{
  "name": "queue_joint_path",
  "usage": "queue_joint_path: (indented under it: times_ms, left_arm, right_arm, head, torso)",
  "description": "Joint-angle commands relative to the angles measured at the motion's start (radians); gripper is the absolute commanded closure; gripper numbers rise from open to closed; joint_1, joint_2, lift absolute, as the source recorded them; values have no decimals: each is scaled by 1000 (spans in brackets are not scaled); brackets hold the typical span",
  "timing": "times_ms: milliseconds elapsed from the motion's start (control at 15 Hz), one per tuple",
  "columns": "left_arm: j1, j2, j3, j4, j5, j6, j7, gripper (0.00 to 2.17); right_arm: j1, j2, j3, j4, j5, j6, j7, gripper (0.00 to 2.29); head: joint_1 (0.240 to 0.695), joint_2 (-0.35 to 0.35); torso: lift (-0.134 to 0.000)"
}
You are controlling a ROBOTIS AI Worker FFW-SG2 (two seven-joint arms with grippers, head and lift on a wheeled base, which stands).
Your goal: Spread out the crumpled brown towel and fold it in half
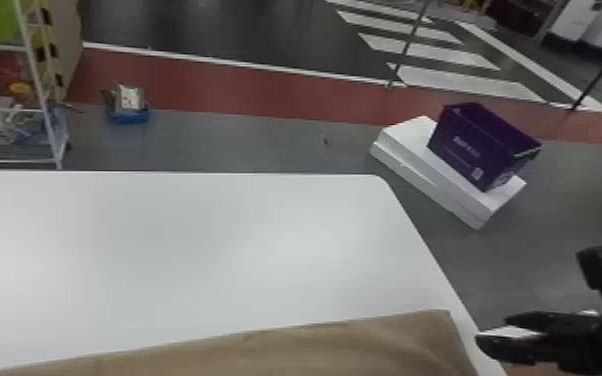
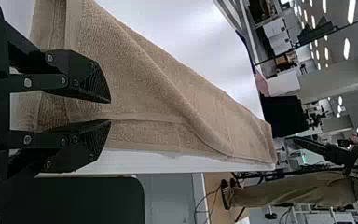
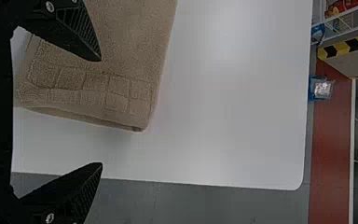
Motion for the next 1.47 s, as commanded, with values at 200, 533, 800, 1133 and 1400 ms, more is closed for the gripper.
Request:
queue_joint_path:
  times_ms: [200,533,800,1133,1400]
  left_arm:
    - [3,1,0,6,-19,-5,18,745]
    - [-12,5,-7,29,-53,-32,23,907]
    - [-9,7,13,6,-30,-32,7,1123]
    - [1,7,21,-12,-30,-32,3,1345]
    - [48,4,58,-70,18,-29,-39,1345]
  right_arm:
    - [0,0,0,4,0,-1,3,83]
    - [0,0,-2,4,-2,-1,3,83]
    - [0,0,1,6,2,-1,3,83]
    - [0,2,3,10,6,-1,3,83]
    - [2,0,8,15,12,-7,3,83]
  head:
    - [695,-350]
    - [695,-350]
    - [695,-350]
    - [695,-350]
    - [695,-350]
  torso:
    - [-124]
    - [-124]
    - [-124]
    - [-124]
    - [-124]
